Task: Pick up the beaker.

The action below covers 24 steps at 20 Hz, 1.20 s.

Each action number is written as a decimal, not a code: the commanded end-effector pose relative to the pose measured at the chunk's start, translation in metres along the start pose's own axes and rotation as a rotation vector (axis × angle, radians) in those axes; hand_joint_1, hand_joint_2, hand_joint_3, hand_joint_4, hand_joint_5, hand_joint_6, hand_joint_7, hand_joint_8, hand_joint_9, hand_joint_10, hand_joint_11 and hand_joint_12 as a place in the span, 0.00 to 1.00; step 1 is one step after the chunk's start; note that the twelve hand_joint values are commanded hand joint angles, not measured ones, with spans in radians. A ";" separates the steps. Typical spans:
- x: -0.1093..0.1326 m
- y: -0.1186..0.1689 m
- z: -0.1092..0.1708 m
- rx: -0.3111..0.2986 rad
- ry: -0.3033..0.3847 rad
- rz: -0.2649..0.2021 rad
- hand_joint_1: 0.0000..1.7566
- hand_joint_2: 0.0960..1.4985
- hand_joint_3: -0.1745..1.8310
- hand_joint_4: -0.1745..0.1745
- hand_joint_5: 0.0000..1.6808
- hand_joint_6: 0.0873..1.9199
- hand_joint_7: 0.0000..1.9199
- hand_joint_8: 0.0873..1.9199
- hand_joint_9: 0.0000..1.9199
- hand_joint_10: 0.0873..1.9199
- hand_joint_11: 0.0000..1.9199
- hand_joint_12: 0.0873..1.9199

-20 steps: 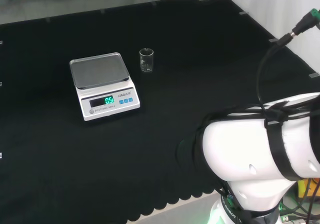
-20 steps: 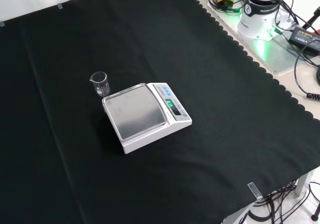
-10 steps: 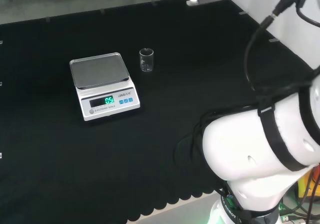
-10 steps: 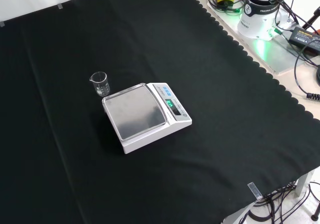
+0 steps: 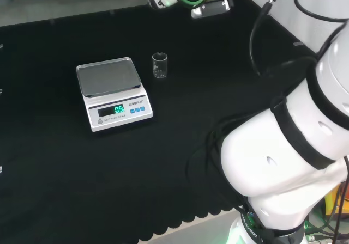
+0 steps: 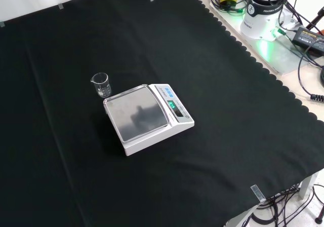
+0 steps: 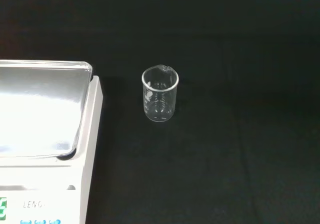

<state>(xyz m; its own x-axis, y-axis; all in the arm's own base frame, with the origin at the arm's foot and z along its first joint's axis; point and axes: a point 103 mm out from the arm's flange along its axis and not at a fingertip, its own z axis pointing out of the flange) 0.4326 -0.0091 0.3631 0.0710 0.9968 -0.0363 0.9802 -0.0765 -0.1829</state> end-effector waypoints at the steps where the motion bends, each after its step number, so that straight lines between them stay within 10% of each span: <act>1: 0.012 0.045 0.018 -0.023 -0.004 0.018 0.22 0.67 0.18 0.01 0.13 0.00 0.03 0.23 0.00 0.33 0.01 0.75; 6: 0.011 0.064 0.034 0.020 -0.003 0.014 0.23 0.67 0.18 0.00 0.14 0.00 0.00 0.34 0.00 0.38 0.02 0.76; 24: 0.031 0.147 0.110 0.120 0.007 -0.045 0.24 0.63 0.17 0.00 0.08 0.00 0.00 0.19 0.00 0.29 0.01 0.76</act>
<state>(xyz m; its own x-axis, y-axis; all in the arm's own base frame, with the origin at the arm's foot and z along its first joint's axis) 0.5259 0.0010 0.2729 0.0574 0.9978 -0.0318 0.9616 -0.0638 -0.2670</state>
